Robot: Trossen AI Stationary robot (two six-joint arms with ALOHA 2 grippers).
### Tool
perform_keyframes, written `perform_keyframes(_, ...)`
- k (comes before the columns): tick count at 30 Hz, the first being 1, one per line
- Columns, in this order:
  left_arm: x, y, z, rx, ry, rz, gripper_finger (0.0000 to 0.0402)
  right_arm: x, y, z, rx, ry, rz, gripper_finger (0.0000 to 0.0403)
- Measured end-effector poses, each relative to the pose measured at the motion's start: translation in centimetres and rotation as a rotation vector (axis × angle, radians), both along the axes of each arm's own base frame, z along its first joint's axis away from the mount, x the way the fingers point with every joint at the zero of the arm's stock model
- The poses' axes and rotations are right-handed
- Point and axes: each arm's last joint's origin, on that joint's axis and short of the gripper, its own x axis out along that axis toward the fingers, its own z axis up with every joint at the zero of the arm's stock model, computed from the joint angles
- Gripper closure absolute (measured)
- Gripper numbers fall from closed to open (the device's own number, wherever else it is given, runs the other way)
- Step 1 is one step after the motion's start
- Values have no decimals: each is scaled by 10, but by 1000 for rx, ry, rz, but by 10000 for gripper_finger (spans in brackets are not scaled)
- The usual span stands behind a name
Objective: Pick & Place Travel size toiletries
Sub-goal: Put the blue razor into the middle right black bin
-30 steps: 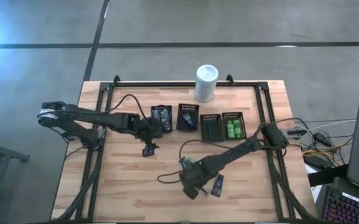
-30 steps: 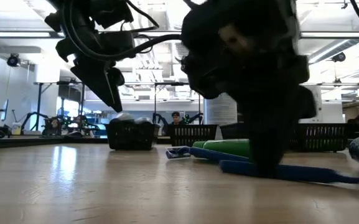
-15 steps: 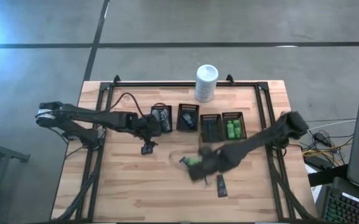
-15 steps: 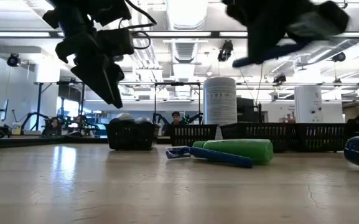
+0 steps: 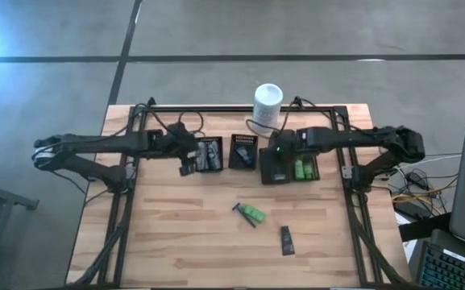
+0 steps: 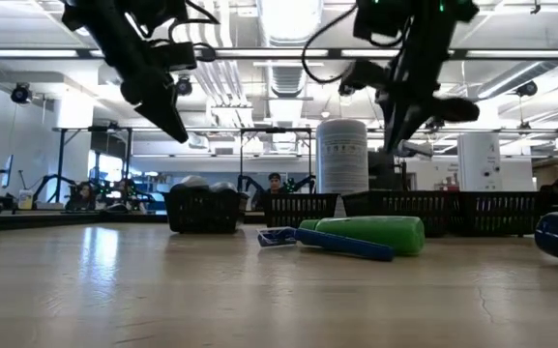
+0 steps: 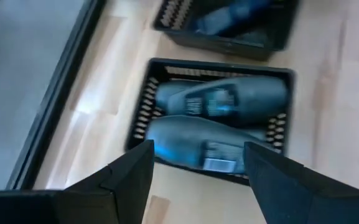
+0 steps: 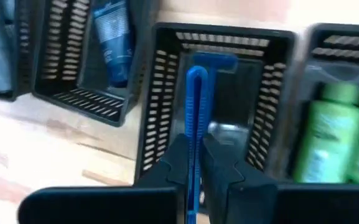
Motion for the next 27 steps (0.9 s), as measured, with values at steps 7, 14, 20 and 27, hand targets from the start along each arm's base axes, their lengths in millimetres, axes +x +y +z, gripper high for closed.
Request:
perform_keyframes(7, -4, 16, 0, -10, -6, 87, 152, -9, -31, -40, 28, 12, 68, 380)
perform_keyframes(14, -4, 17, 0, -40, -30, 136, 152, -15, -45, -54, -13, 70, 65, 357)
perform_keyframes(20, -4, 17, 0, -53, -42, 155, 152, -11, -48, -57, -21, 67, 85, 313)
perform_keyframes(27, -4, 17, 0, -61, -50, 166, 152, 0, -39, -49, -16, 36, 146, 232)
